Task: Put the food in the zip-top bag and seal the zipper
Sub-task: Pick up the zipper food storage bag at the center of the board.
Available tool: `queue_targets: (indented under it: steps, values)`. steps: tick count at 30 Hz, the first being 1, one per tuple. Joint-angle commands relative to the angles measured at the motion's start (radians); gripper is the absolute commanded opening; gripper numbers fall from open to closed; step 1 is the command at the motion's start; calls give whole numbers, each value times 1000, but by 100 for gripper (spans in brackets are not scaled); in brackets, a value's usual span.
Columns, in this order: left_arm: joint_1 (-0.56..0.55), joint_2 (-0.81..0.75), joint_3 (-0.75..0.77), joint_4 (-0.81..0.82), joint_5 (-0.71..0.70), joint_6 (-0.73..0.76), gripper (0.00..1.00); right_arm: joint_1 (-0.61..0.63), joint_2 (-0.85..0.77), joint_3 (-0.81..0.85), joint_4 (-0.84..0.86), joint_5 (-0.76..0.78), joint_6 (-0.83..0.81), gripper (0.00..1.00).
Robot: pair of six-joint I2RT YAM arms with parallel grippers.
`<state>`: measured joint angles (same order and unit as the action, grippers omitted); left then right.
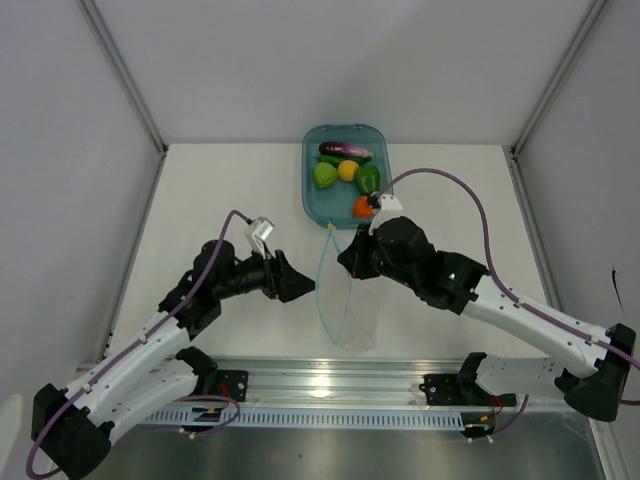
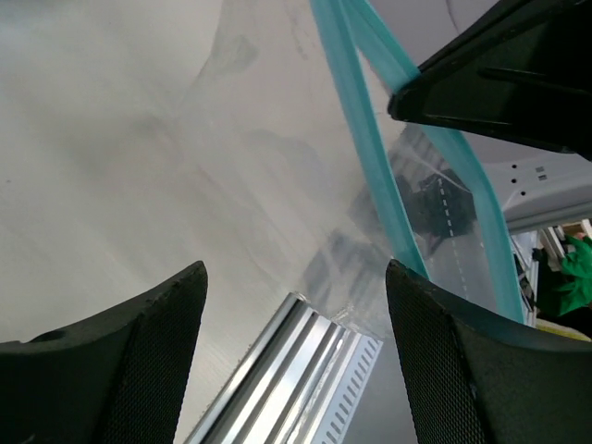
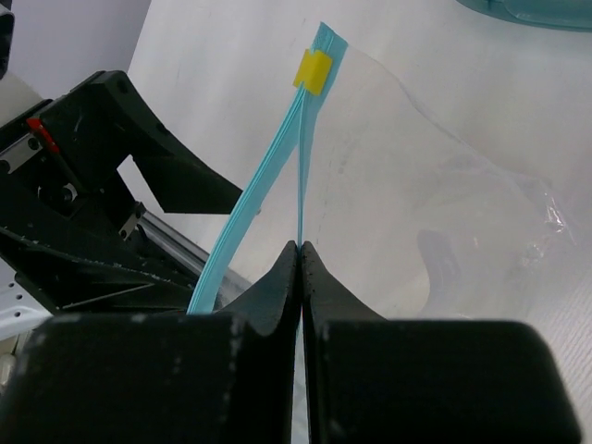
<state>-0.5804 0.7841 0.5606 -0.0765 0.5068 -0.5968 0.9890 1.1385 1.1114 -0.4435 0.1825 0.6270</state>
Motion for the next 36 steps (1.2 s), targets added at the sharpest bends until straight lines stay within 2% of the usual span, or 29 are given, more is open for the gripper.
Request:
queue_targets:
  steps: [1,11,14,21,24,25,27,28,30,31,32,36]
  values:
    - [1,-25,-14,106,81,-67,80,14,12,7,25,0,-16,0]
    - [1,-118,-56,93,-45,-204,79,77,61,34,6,72,-24,0]
    - [-1,-102,-77,124,-8,-232,79,86,73,50,15,80,-24,0]
    - [-6,-42,-68,84,7,-199,75,105,90,90,15,94,-27,0]
    - [-7,-45,-56,51,9,-181,66,111,89,97,14,101,-29,0]
    - [-7,-42,-33,28,12,-166,56,109,87,99,15,101,-27,0]
    - [-7,-42,-19,1,16,-147,46,111,87,100,28,103,-27,0]
    - [-7,-45,11,-15,16,-120,36,111,89,103,31,100,-27,0]
    - [-7,-63,38,-86,1,-92,24,111,98,107,45,94,-29,0]
    - [-6,-71,86,-118,-32,-62,6,109,102,111,48,91,-29,0]
    - [-7,-80,105,-205,-60,-45,0,109,110,114,49,86,-33,0]
    - [-7,-135,235,-394,-240,5,1,97,161,140,74,49,-44,0]
